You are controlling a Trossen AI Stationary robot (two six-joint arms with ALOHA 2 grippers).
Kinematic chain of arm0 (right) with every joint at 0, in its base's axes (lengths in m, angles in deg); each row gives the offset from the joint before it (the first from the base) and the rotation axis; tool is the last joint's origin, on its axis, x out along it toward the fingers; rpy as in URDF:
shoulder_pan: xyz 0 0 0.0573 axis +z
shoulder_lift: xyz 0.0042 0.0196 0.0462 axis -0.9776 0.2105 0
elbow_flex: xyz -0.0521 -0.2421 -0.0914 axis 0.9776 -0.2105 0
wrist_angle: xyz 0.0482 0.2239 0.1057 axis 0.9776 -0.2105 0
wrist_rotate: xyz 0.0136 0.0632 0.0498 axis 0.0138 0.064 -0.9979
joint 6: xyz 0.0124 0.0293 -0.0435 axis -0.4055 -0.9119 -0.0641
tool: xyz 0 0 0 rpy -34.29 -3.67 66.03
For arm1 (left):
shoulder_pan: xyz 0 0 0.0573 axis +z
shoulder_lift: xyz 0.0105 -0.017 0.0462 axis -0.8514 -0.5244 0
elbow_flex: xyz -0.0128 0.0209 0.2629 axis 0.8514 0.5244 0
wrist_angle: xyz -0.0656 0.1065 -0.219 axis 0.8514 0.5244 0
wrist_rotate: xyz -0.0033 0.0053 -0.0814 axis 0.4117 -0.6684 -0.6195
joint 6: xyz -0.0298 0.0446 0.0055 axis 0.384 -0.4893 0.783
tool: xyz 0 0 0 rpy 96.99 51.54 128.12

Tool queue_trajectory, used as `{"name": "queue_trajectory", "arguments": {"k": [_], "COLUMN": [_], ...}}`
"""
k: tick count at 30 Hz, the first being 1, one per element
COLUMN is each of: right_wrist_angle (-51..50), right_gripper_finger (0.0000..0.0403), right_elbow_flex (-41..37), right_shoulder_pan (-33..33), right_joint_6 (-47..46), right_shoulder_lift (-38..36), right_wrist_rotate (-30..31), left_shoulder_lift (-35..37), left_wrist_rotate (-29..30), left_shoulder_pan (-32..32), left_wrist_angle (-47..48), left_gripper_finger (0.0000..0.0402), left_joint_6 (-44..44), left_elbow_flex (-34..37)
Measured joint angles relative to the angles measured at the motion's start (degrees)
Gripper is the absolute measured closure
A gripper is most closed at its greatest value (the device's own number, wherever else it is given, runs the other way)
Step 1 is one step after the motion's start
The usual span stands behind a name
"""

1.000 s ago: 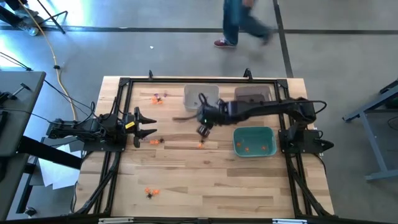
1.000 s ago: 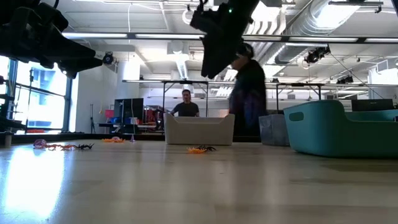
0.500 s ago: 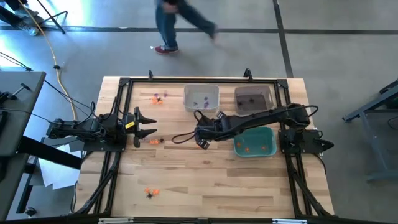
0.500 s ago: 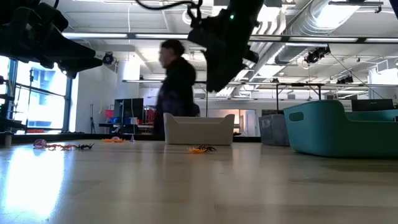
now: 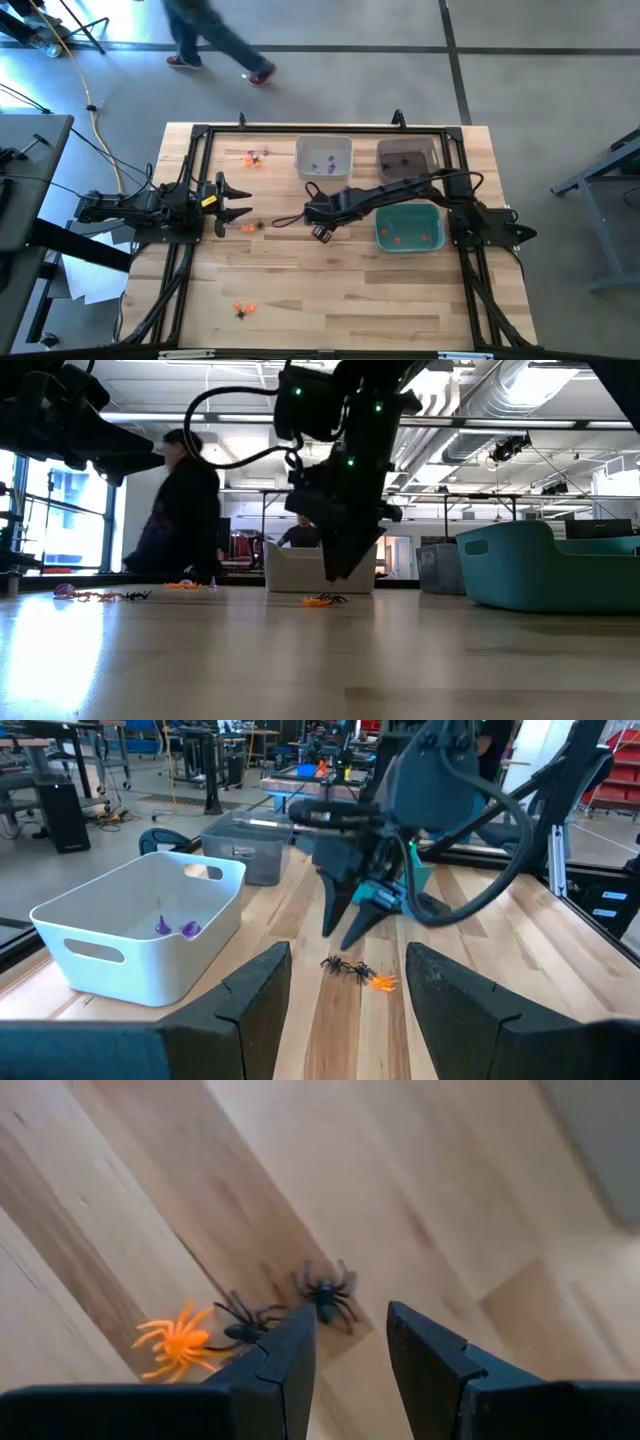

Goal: Sort Halloween decoration
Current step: Put the black spider toy into the black bin

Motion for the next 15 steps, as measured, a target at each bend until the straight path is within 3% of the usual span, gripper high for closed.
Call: {"name": "queue_trajectory", "arguments": {"k": [9,15], "right_wrist_angle": [2.85,3.64], "right_gripper_finger": [0.0284,0.0284], "right_elbow_flex": [0.35,0.31], "right_shoulder_pan": [-1.38,-1.68], "right_joint_6": [0.65,1.62], "right_shoulder_lift": [4.35,5.38], "right_wrist_rotate": [-5.78,-5.98], "left_shoulder_lift": [0.02,0.00], "left_wrist_rotate": [0.00,0.00], "left_shoulder_pan": [0.00,-0.01], "left_wrist_angle": [0.02,0.00], "left_gripper_finger": [0.0216,0.0216], "left_joint_6": [0.00,0.02], "left_elbow_flex": [0.00,0.02]}}
